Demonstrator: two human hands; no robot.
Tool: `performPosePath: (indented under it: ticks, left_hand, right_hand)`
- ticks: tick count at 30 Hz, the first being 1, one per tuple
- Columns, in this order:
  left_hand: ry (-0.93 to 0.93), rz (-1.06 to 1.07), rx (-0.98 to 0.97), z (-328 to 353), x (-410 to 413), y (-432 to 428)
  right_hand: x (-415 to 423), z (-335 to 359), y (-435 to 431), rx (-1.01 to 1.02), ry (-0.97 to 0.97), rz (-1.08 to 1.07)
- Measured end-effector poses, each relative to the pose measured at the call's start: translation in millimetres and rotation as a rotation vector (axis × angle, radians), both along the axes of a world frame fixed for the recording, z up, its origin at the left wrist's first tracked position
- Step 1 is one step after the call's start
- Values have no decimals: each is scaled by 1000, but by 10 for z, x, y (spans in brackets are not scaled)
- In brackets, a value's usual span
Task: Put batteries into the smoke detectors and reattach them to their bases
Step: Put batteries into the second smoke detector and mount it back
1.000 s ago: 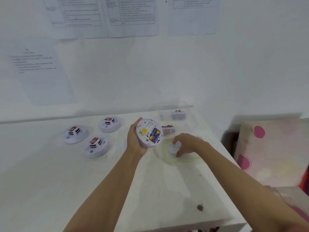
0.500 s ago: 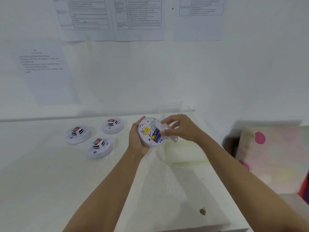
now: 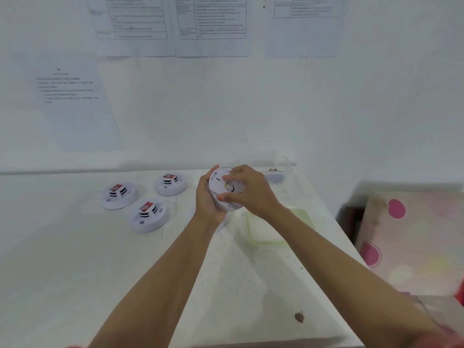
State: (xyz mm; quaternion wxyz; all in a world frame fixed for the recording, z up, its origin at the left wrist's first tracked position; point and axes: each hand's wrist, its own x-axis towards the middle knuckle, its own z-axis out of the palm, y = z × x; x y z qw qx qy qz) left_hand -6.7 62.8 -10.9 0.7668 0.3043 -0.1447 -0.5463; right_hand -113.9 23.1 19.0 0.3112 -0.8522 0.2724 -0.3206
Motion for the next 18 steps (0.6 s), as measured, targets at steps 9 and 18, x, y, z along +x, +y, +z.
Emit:
performPosePath:
  ticks: [9, 18]
  left_hand:
    - [-4, 21, -12, -26, -15, -54]
    - [-30, -7, -5, -9, -23, -89]
  right_hand:
    - [-71, -15, -62, -6, 66, 30]
    - [-98, -20, -96, 38, 3, 24]
